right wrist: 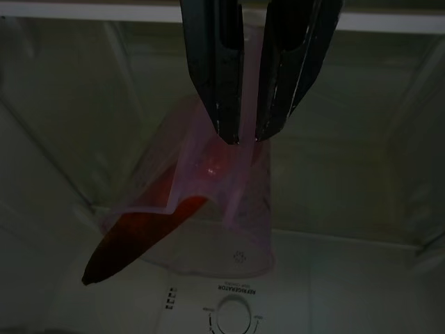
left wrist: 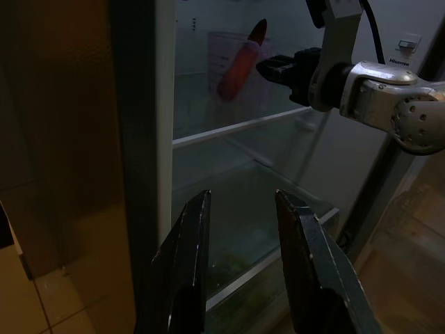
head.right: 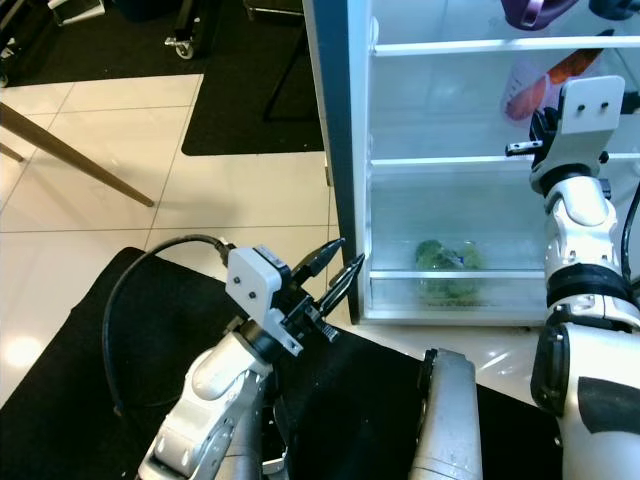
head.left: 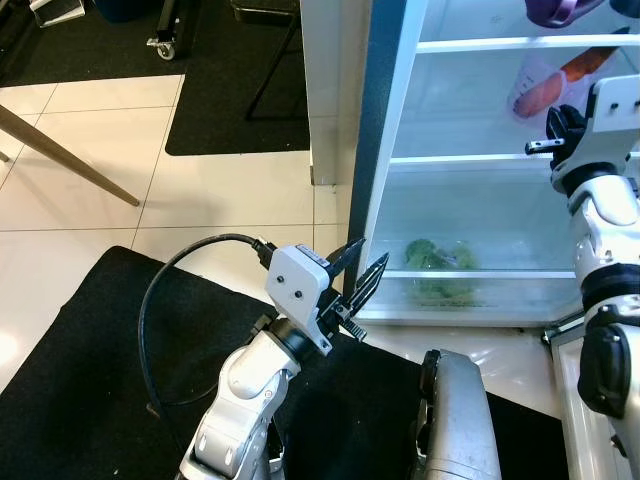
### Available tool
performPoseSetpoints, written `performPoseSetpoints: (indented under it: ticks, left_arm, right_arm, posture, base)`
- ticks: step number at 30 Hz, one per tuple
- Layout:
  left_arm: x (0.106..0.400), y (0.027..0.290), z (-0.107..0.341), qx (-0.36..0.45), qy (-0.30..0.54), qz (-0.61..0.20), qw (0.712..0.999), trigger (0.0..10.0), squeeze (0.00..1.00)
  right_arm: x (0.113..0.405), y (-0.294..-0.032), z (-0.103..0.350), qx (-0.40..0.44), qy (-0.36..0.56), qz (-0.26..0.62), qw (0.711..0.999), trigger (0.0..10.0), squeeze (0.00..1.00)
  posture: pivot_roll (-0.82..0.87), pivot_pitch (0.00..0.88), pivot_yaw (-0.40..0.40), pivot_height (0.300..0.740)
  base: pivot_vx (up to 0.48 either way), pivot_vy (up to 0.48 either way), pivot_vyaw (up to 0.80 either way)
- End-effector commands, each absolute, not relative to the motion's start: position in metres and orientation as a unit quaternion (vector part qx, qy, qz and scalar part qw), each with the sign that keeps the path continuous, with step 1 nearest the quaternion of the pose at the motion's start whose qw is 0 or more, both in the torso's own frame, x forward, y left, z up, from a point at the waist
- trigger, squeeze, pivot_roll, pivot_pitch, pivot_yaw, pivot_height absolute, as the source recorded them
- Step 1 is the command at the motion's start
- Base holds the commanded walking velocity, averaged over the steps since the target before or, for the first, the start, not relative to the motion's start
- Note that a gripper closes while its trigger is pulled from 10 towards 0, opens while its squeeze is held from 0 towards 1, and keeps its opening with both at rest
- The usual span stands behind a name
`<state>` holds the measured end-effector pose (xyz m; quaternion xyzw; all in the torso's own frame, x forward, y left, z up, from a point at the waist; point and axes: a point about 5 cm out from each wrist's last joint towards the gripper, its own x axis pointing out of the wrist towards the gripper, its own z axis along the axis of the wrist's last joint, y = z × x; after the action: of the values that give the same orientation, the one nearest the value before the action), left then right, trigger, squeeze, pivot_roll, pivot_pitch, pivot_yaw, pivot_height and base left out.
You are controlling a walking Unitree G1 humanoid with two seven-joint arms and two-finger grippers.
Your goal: Restocking fridge
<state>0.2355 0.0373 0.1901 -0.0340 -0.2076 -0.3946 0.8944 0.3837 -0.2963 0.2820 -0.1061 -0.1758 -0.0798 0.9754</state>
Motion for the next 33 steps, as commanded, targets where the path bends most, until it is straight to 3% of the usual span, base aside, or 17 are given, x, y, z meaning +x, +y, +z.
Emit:
performPoseSetpoints:
  ticks: [1, 18, 33]
  left_arm:
    - [0.233, 0.04, 0.187, -0.025, -0.199, -0.397, 0.895, 10.0, 0.0]
    - [0.241, 0.035, 0.188, -0.024, -0.206, -0.404, 0.891, 10.0, 0.0]
    - [0.253, 0.033, 0.188, -0.017, -0.218, -0.406, 0.888, 10.0, 0.0]
  right_arm:
    - [0.383, -0.297, 0.283, -0.113, -0.179, -0.084, 0.974, 10.0, 0.0]
    - [0.378, -0.303, 0.282, -0.116, -0.201, -0.093, 0.968, 10.0, 0.0]
    - [0.363, -0.308, 0.264, -0.103, -0.212, -0.001, 0.972, 10.0, 0.0]
  posture:
    - [0.22, 0.385, 0.12, 0.532]
    - [0.19, 0.333, 0.118, 0.532]
    - [0.16, 0.266, 0.094, 0.532]
  base:
    - [0.0, 0.0, 0.0]
    - [0.0, 0.0, 0.0]
    - [0.0, 0.0, 0.0]
